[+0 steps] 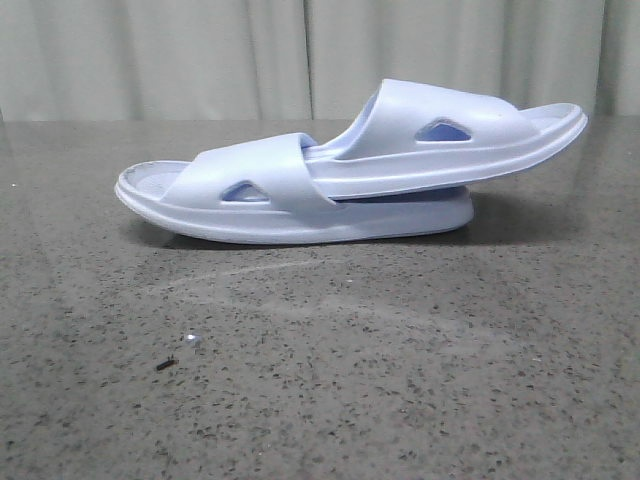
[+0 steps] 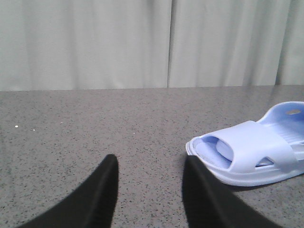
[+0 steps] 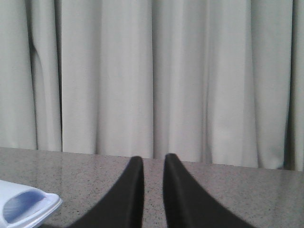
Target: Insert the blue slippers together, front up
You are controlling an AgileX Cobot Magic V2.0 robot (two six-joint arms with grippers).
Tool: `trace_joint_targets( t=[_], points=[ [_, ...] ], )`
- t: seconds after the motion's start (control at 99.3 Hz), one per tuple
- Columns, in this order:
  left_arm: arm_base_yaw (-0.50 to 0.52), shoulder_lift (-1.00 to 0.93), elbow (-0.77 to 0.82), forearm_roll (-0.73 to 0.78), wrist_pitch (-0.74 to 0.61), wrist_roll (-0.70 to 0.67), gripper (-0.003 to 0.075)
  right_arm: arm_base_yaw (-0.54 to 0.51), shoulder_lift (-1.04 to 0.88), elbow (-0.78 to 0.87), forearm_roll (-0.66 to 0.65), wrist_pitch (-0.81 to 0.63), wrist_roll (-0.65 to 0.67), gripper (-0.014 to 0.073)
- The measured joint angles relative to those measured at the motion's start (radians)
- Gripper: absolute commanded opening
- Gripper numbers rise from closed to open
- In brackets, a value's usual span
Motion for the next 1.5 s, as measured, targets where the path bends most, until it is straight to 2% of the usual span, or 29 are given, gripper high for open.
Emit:
trace_joint_targets(
  t=[0.07,0.252,0.503,1.238,1.329,1.419,1.5],
  points=[
    [-0.028,0.000,0.000,0.000,-0.013,0.000,0.0015,0.000,0.000,0.000,0.000,0.000,0.000,-0.0106],
    [-0.073,0.000,0.000,0.000,-0.042,0.000,0.0016,0.000,0.000,0.000,0.000,0.028,-0.002,-0.0107],
    [-0.077,0.000,0.000,0.000,-0.052,0.000,0.0016,0.000,0.000,0.001,-0.001,0.094,-0.002,-0.0107],
    [-0.077,-0.001,0.009,-0.002,-0.054,0.000,0.0016,0.000,0.000,0.001,-0.001,0.097,-0.002,-0.0107],
    [-0.077,-0.002,0.025,-0.002,-0.092,0.000,0.0016,0.000,0.000,0.001,-0.001,0.097,-0.002,-0.0107],
    [-0.077,-0.015,0.031,0.037,-0.137,0.000,0.0016,0.000,0.000,0.001,-0.001,0.097,-0.002,-0.0107],
    [-0.077,-0.035,0.031,0.142,-0.144,-0.021,0.0016,0.000,0.000,0.001,-0.001,0.097,-0.002,-0.0107]
  ],
)
